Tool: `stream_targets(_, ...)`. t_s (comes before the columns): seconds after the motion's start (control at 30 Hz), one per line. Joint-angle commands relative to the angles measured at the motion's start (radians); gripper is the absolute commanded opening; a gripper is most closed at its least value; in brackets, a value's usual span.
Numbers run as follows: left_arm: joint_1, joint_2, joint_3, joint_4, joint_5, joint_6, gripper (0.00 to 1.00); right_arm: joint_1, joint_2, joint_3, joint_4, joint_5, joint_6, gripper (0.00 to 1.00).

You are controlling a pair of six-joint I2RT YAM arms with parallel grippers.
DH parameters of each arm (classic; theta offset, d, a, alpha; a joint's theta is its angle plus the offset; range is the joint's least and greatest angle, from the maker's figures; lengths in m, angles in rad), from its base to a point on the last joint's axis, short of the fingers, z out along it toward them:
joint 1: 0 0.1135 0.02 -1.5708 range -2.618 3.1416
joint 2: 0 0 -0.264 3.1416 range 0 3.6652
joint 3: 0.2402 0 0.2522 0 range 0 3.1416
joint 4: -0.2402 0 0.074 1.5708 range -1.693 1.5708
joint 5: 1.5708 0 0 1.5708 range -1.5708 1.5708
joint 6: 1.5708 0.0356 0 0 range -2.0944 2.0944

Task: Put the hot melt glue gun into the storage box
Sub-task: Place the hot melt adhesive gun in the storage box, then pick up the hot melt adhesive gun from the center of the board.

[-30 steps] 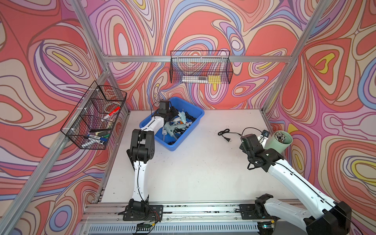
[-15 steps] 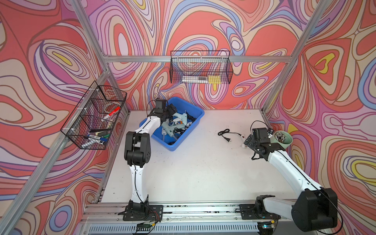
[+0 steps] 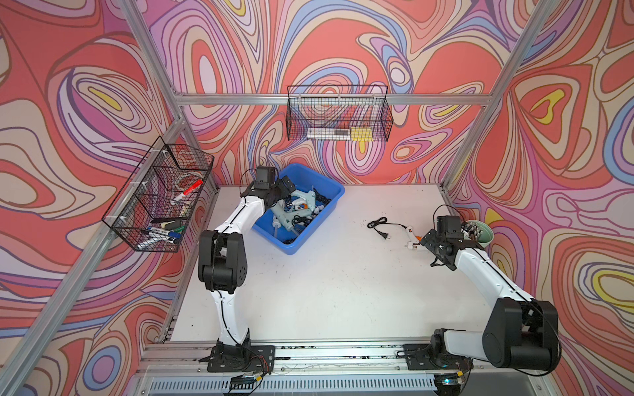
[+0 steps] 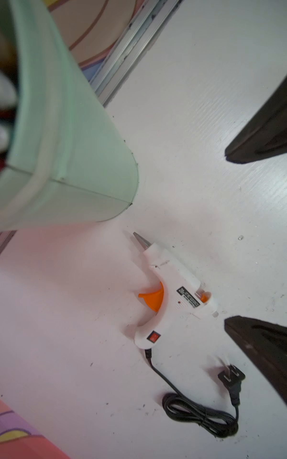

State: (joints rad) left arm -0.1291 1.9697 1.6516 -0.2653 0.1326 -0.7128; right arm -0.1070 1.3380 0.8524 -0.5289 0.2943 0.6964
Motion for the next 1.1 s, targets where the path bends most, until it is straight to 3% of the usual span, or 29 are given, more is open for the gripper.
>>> stream_targets(0.0, 0.008, -0.073, -0.026, -0.049, 0.036, 0.040, 0.99, -0.048, 0.016, -0.041, 0.042, 0.000, 0.050, 0.98)
stream_targets(0.53, 0.008, -0.278, -0.166, -0.068, 0.122, 0.104, 0.99, -0.126, 0.162, 0.013, 0.095, -0.048, 0.065, 0.98)
stream_targets(0.73, 0.008, -0.323, -0.200, -0.055, 0.143, 0.104, 0.99, -0.126, 0.207, 0.031, 0.142, -0.132, 0.058, 0.90)
stream_targets(1.07, 0.008, -0.348, -0.230, -0.018, 0.163, 0.084, 0.99, -0.004, 0.218, 0.080, 0.142, -0.092, -0.016, 0.81)
